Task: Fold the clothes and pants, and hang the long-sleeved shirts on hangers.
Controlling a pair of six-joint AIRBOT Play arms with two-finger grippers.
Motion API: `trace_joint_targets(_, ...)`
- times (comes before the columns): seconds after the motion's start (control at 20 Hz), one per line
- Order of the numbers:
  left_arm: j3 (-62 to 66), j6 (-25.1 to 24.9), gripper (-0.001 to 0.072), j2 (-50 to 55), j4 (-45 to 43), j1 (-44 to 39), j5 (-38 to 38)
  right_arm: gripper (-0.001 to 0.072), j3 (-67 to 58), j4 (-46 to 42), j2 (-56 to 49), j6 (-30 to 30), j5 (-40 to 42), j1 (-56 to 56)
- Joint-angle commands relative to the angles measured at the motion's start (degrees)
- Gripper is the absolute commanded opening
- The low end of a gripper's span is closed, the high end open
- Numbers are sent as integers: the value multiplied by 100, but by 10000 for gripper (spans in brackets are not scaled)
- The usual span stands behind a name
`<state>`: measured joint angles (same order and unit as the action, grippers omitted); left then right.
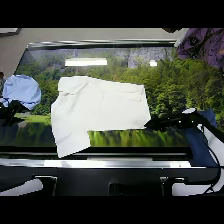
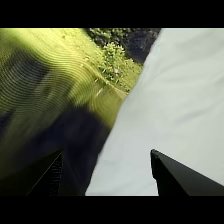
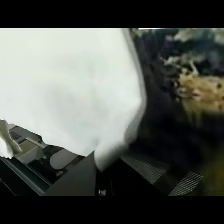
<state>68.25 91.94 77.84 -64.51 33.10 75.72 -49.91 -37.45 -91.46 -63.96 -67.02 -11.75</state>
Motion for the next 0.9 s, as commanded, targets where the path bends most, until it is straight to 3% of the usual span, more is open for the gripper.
trace_joint_targets(0.0,-278,-660,605,-24,101,85,-68,29,-9,199,50,7,120,87)
trace_joint_targets(0.2,-1408,-1803,605,-105,1191,227,-728,29,-9,208,492,7,70,87)
trace_joint_targets(0.3,-1880,-2131,605,-103,1499,181,-966,28,-9,186,728,11,28,87)
trace_joint_targets(0.85,-2509,-2409,605,138,1639,-195,-1139,29,-9,197,1051,7,-22,87)
